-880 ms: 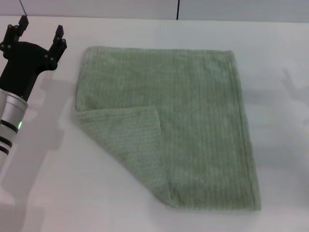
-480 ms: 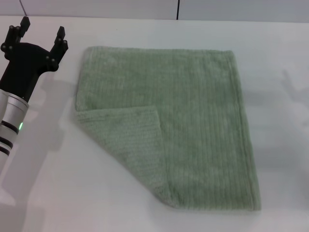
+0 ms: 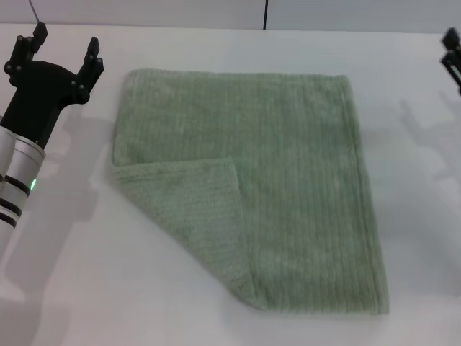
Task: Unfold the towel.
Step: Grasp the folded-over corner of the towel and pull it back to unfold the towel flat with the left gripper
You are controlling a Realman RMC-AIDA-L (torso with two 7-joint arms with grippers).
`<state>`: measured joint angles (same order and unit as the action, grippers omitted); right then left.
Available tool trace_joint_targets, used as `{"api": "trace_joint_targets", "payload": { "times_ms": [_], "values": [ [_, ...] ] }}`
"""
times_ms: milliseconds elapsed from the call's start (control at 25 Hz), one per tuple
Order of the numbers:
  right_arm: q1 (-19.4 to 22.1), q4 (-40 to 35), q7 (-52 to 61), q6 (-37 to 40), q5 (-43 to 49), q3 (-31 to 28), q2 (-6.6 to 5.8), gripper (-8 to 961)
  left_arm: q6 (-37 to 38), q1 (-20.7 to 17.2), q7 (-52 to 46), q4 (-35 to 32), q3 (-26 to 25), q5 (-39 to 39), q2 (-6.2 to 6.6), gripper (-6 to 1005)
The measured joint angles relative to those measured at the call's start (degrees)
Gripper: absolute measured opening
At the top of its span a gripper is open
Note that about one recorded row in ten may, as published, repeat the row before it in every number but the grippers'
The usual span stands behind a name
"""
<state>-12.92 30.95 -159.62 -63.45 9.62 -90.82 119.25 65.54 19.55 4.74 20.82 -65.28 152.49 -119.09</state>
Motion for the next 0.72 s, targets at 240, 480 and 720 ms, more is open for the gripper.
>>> {"api": "trace_joint_targets", "payload": {
  "times_ms": [240, 480, 720],
  "values": [
    [-0.9, 4.9, 2.8, 7.4, 3.9, 1.4, -0.31, 687, 0.0, 0.2, 0.0, 0.0, -0.1, 0.0, 0.00, 777],
    [-0.5, 13.5, 13.3, 17.2, 13.5, 0.9, -0.59, 673, -0.1, 0.4, 0.0, 0.0, 0.0, -0.7, 0.00, 775],
    [-0.5, 21.9, 26.2, 27.8, 25.8, 0.9, -0.61, 659, -0.1, 0.7, 0.0, 0.1, 0.3, -1.4, 0.00, 773]
  ]
}}
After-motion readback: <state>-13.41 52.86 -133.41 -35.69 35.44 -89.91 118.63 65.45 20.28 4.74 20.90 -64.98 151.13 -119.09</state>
